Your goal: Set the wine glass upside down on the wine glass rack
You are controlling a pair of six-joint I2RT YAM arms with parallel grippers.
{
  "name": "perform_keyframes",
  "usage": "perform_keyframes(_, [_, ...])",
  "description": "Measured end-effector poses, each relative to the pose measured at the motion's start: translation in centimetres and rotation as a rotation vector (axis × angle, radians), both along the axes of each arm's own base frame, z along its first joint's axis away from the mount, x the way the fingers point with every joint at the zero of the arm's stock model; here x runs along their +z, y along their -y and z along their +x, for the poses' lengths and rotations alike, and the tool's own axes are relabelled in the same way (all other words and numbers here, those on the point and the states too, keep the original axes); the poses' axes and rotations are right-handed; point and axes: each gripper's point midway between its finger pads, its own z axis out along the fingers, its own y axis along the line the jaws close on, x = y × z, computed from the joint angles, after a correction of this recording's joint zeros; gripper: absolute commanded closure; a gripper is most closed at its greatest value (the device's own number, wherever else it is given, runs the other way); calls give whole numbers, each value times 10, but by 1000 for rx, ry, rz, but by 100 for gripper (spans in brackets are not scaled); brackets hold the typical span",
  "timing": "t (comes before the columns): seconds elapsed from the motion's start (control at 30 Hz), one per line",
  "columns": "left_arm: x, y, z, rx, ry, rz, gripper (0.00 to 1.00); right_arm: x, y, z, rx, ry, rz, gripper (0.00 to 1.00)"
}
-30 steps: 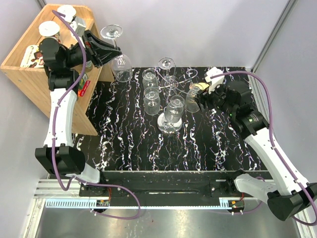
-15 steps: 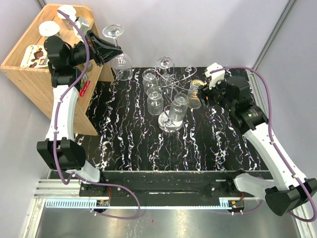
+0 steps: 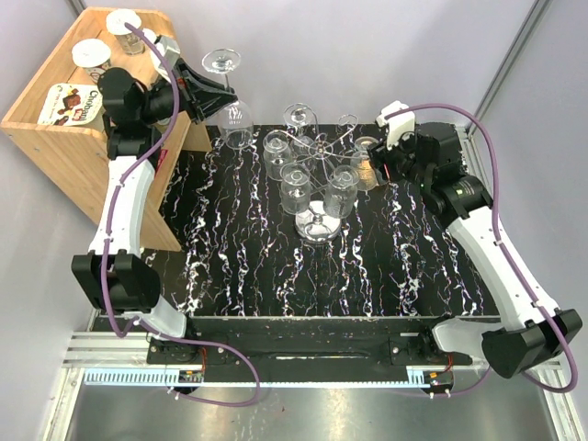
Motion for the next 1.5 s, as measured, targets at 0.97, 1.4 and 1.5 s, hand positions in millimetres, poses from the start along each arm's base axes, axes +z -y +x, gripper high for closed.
perform_keyframes(0.97, [-56,33,43,105,-7,143,100,29,14,84,-77,37,0,32])
perform_keyframes(1.4, [-56,26,52,133,-5,135,100,34,10,89,-60,44,9,29])
perform_keyframes(1.5, [-52,19,55,149,0,125,100,36,8,82,-31,26,-4,29])
